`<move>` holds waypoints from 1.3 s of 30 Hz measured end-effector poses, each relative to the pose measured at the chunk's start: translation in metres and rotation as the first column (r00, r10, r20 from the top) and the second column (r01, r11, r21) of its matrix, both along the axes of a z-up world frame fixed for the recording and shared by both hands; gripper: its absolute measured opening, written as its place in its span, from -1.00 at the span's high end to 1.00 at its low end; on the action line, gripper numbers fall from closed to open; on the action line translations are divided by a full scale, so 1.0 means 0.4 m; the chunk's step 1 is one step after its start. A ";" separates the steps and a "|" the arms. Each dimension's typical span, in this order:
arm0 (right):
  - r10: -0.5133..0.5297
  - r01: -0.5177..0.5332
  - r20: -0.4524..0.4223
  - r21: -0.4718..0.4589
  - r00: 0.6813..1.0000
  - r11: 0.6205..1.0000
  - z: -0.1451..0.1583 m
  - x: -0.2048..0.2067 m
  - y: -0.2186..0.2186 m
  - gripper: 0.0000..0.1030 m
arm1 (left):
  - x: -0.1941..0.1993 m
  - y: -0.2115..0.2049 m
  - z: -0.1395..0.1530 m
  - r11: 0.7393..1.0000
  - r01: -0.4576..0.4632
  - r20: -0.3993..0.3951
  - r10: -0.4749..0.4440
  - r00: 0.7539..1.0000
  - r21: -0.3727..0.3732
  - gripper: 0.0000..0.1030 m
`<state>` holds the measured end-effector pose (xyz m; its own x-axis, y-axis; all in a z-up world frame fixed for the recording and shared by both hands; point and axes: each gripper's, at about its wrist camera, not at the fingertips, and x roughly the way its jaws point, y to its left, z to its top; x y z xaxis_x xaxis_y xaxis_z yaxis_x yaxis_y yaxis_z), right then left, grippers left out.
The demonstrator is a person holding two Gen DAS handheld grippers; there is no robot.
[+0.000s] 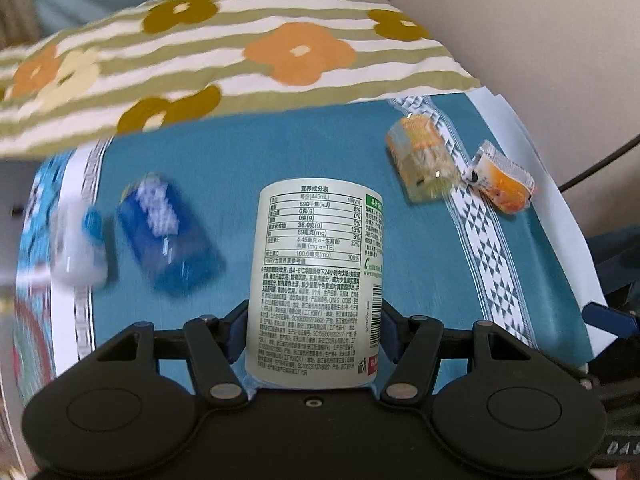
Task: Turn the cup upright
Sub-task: 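Lift the cup with the left tool and carry it toward the right tool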
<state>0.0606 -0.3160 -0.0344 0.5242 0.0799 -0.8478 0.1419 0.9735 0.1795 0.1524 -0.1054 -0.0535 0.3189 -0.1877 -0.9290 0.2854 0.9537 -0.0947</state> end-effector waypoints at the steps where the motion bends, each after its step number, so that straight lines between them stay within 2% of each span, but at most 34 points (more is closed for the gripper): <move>1: 0.016 -0.016 0.003 -0.003 1.000 1.000 0.002 -0.007 0.000 -1.00 | -0.019 0.007 -0.005 1.000 -0.022 -0.009 0.022 1.000 -0.007 -0.29; 6: 0.089 -0.089 -0.014 -0.022 0.996 0.996 -0.018 -0.028 0.010 -1.00 | -0.079 0.038 -0.059 0.992 -0.121 -0.074 0.120 0.990 -0.021 -0.29; 12: 0.112 -0.113 -0.053 -0.021 0.992 0.993 -0.060 -0.035 0.025 -1.00 | -0.092 0.047 -0.134 0.983 -0.181 -0.125 0.177 0.976 -0.020 -0.29; 22: 0.099 -0.102 -0.097 -0.021 0.990 0.995 -0.121 -0.033 0.042 -1.00 | -0.043 0.054 -0.215 0.981 -0.195 -0.157 0.194 0.968 0.013 -0.30; 31: 0.081 -0.084 -0.113 -0.019 0.990 0.996 -0.135 -0.041 0.053 -1.00 | -0.035 0.041 -0.223 0.986 -0.162 -0.143 0.166 0.976 0.039 -0.32; 33: 0.077 -0.080 -0.114 -0.020 0.990 0.997 -0.135 -0.043 0.054 -1.00 | -0.037 0.039 -0.224 0.987 -0.157 -0.141 0.161 0.977 0.041 -0.45; 35: 0.071 -0.074 -0.114 -0.020 0.991 0.997 -0.133 -0.045 0.055 -1.00 | -0.039 0.040 -0.222 0.987 -0.155 -0.131 0.159 0.978 0.041 -0.73; 39: 0.061 -0.064 -0.112 -0.022 0.992 0.998 -0.126 -0.048 0.057 -1.00 | -0.036 0.035 -0.220 0.987 -0.155 -0.122 0.158 0.980 0.033 -0.75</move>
